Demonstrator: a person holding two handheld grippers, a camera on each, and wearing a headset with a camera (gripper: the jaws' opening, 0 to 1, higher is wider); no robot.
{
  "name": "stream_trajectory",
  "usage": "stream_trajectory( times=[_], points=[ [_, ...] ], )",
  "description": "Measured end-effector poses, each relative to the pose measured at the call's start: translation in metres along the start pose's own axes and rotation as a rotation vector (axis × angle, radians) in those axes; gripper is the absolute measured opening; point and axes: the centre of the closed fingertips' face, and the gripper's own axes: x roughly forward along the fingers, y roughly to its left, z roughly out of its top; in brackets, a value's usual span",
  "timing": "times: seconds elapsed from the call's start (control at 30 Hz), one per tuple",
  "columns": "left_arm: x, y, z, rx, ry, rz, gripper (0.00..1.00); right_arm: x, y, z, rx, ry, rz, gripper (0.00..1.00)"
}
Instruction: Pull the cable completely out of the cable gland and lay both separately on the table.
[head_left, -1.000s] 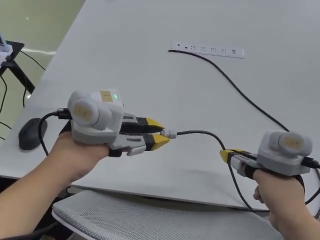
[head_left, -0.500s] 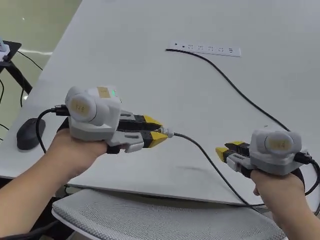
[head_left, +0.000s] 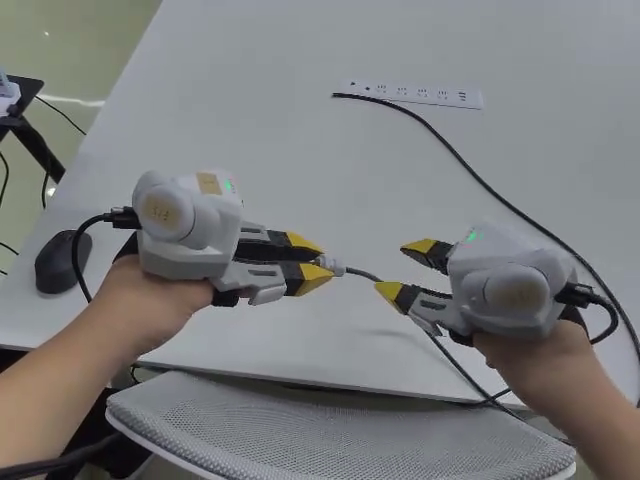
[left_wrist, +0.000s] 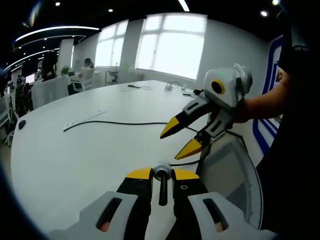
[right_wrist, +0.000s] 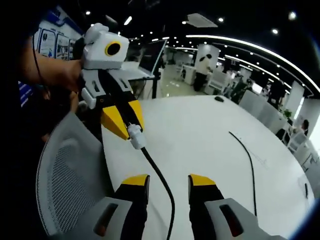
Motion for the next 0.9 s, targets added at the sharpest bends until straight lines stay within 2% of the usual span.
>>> stream_trajectory(
  times=[0.13,0.4,0.53,0.7,0.9],
  points=[
    [0.0,-0.001,0.001,-0.001,-0.002,0.0,0.15,0.008,0.011,0.004,-0.049,0.005,0.043,0.23],
    [0.0,-0.002,0.002,-0.003,-0.005,-0.002,0.15,0.019,0.023,0.003,-0.112,0.016,0.076,0.17],
    [0.0,-0.004,0.001,-0.002,-0.004,-0.003,0.15,0.023,0.025,0.002,-0.115,0.023,0.076,0.13],
    [0.0,-0.005,0.0,-0.004,-0.003,-0.004,0.15,0.024,0.028,0.008,-0.121,-0.007,0.082,0.1],
    [0.001,-0.006,-0.001,-0.001,-0.002,-0.009,0.15,0.025,0.027,0.006,-0.13,-0.006,0.075,0.03]
  ],
)
